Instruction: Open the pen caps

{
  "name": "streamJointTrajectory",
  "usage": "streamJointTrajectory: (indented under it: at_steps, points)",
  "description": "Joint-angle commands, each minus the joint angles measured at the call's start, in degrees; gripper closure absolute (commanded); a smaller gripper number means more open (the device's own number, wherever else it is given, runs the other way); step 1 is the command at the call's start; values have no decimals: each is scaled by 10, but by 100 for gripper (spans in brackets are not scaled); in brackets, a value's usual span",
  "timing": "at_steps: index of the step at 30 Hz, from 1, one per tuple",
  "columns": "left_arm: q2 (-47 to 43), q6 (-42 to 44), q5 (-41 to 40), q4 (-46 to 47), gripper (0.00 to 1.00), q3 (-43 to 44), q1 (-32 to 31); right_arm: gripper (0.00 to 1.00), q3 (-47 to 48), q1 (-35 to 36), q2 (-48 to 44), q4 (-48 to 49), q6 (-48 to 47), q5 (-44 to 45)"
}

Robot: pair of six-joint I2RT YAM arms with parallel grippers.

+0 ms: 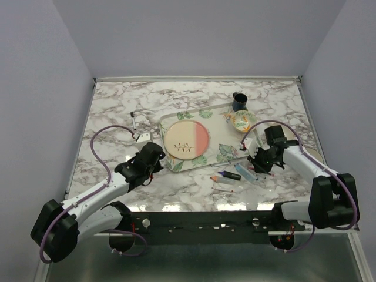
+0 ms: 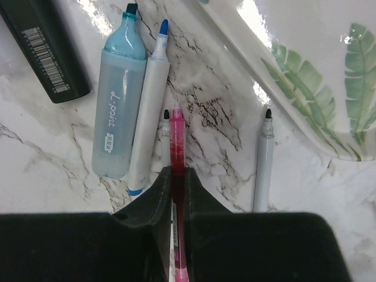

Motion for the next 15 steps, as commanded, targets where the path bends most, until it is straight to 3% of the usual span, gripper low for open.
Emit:
streamJointTrajectory:
  at_steps: [1, 5, 13, 15]
  points:
    - [8, -7, -66, 31, 89, -12, 19, 77, 18, -2, 9, -15, 14, 8]
    - [43, 0, -81, 35, 85, 1, 35, 63, 17, -3, -5, -11, 18, 9]
    - [126, 20, -94, 60, 84, 34, 85, 50, 16, -2, -33, -1, 21, 4]
    - [135, 25, -94, 68, 80, 42, 95, 48, 16, -3, -41, 1, 21, 3]
